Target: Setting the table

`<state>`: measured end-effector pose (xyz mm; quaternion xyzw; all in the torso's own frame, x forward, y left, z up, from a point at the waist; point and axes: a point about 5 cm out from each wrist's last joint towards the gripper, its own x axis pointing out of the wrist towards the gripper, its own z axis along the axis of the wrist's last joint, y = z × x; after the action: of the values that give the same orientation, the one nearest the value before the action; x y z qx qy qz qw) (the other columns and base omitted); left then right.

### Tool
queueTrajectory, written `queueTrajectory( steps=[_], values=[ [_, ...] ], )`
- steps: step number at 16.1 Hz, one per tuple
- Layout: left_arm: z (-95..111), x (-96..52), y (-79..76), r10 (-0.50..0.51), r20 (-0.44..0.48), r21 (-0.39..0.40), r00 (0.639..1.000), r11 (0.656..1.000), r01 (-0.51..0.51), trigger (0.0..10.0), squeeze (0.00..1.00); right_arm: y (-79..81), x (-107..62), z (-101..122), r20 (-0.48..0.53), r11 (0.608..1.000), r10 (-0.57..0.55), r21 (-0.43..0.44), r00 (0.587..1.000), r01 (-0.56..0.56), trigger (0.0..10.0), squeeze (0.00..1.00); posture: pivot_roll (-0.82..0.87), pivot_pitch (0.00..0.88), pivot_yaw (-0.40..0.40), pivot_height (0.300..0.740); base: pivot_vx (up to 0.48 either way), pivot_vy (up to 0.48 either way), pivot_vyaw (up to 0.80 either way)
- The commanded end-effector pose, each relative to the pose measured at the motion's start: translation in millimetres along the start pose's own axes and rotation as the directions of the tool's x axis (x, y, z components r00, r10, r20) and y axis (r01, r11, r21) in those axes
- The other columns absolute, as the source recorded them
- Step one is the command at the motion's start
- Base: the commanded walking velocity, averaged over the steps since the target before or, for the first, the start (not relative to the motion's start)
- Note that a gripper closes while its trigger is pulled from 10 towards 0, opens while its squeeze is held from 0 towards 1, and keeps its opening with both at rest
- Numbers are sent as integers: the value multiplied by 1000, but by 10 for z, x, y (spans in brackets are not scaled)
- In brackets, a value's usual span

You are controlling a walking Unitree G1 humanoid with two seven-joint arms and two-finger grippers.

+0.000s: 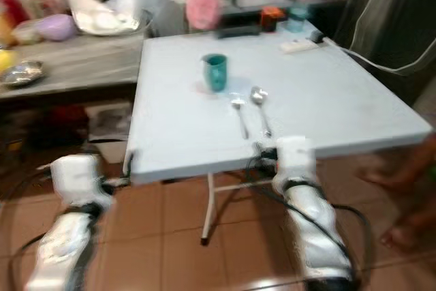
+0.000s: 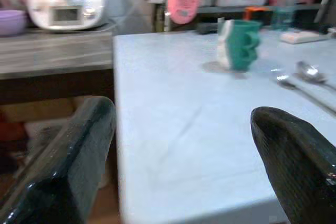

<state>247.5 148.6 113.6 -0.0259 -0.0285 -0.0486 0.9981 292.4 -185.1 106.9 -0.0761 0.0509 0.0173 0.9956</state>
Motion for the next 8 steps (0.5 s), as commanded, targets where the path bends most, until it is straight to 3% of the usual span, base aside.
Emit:
queueTrajectory(
  steps=[1,6,8],
  values=[
    [-14,-40,140,39,-9,27,999,999,-39,10000,0,134,31,64,24,999,38,14,999,-38,10000,0,-231,0,56,740,285,0,0],
    [-27,-38,145,39,-16,28,999,999,-39,10000,0,139,32,61,23,999,40,5,999,-40,10000,0,-230,0,56,740,266,0,0],
    [-30,-40,151,38,-20,29,999,999,-38,10000,0,151,30,62,25,999,45,3,999,-45,10000,0,-228,0,56,740,0,0,0]
  ],
)
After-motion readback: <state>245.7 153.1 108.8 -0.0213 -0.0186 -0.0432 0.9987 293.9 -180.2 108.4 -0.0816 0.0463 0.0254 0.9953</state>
